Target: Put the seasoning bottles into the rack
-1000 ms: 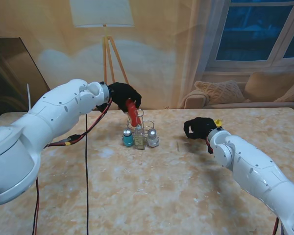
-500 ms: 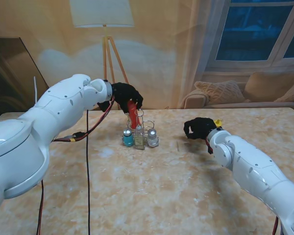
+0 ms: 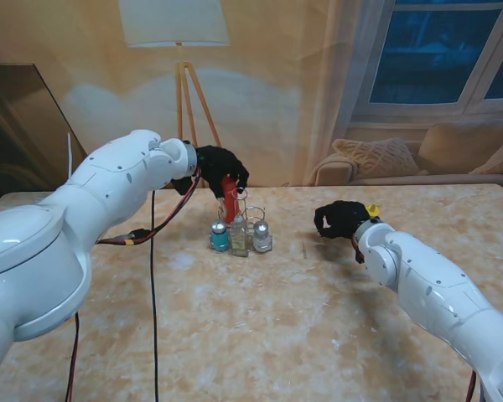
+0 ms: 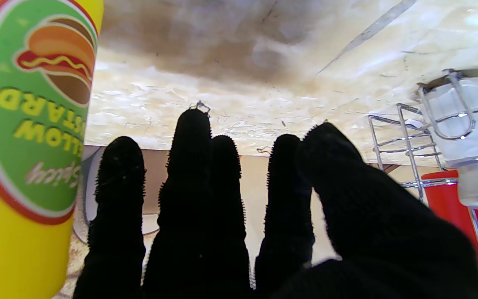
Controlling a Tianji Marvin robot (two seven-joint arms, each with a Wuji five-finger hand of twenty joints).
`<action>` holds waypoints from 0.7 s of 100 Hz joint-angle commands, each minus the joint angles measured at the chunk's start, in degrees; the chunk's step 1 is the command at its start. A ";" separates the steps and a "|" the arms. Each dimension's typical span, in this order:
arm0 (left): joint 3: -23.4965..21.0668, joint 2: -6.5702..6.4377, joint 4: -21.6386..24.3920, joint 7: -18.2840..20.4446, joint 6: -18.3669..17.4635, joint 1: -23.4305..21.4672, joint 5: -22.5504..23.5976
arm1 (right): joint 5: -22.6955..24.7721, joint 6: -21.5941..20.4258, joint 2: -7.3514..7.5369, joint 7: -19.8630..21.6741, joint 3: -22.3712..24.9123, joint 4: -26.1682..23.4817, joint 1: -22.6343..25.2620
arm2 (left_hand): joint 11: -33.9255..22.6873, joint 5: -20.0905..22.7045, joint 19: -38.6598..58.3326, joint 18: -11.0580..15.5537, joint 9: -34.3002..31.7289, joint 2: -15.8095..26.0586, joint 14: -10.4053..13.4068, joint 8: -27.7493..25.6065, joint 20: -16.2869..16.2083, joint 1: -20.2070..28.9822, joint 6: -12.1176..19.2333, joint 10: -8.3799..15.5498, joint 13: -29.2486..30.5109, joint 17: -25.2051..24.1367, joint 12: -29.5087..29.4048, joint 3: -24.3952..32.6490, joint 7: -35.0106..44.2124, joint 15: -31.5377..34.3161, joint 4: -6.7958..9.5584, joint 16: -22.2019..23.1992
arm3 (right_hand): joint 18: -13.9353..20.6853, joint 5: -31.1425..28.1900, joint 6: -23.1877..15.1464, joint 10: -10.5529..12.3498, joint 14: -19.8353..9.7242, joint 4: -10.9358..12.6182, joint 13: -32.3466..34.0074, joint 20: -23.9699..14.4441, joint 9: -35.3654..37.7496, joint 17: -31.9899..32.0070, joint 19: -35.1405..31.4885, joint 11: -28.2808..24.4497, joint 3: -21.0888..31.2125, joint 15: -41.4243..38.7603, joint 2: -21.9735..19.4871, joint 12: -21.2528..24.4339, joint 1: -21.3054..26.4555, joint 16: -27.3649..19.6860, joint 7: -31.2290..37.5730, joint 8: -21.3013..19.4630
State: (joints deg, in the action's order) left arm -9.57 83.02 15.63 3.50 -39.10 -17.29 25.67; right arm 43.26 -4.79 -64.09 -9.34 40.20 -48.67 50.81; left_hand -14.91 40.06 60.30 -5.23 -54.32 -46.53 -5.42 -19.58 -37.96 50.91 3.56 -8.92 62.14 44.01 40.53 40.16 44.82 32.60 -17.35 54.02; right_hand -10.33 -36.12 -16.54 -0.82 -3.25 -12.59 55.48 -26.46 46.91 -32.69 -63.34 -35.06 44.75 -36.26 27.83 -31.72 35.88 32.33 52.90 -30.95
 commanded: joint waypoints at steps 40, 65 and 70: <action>0.33 0.82 -0.32 1.41 1.75 -1.42 -0.28 | 0.13 -0.46 -0.43 0.58 -0.26 -0.01 0.39 | -5.34 4.86 -1.41 1.21 -3.47 8.04 1.90 -3.45 -1.15 5.72 -1.57 2.47 -0.80 -1.09 3.16 5.05 9.94 -0.51 2.66 0.82 | 0.26 -0.54 -0.29 1.17 -0.42 0.93 0.83 0.00 1.15 -0.10 -0.08 -0.26 1.01 0.14 1.30 -0.05 0.93 -0.21 0.81 -0.14; 0.38 0.27 0.61 1.95 3.19 -1.84 -0.11 | 0.09 -0.64 -0.47 0.42 -0.39 0.16 0.32 | -15.71 3.10 -4.16 -0.93 6.52 6.25 -0.34 -5.16 0.40 0.63 -4.24 0.55 -5.35 -4.51 -7.54 6.68 2.43 -3.77 1.44 -2.17 | 0.25 -0.49 -0.26 1.24 -0.46 0.93 0.88 0.01 1.18 -0.06 -0.05 -0.30 1.02 0.11 1.31 -0.06 0.90 -0.19 0.80 -0.12; 0.38 0.15 0.84 2.06 3.49 -1.93 -0.07 | 0.07 -0.64 -0.47 0.44 -0.42 0.17 0.30 | -16.67 2.99 -4.57 -1.45 8.07 6.55 0.73 -5.80 0.98 -1.16 -5.15 0.21 -6.21 -5.39 -11.86 7.69 -0.15 -4.24 1.28 -4.11 | 0.22 -0.43 -0.36 1.23 -0.50 0.93 0.88 0.00 1.19 -0.08 -0.06 -0.30 1.03 0.12 1.32 -0.06 0.91 -0.19 0.75 -0.09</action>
State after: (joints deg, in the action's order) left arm -9.30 83.30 15.85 4.72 -36.04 -18.92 25.36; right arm 43.26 -5.19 -64.13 -9.62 40.05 -48.57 50.82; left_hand -26.95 40.10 56.72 -6.34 -47.85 -45.02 -6.65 -21.45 -37.96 50.65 2.82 -9.77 57.50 39.68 31.87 41.21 42.34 30.57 -17.35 52.48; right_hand -10.32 -36.13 -16.54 -0.82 -3.25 -12.59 55.48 -26.46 46.91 -32.69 -63.34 -35.06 44.76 -36.26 27.83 -31.72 35.88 32.33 52.90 -30.95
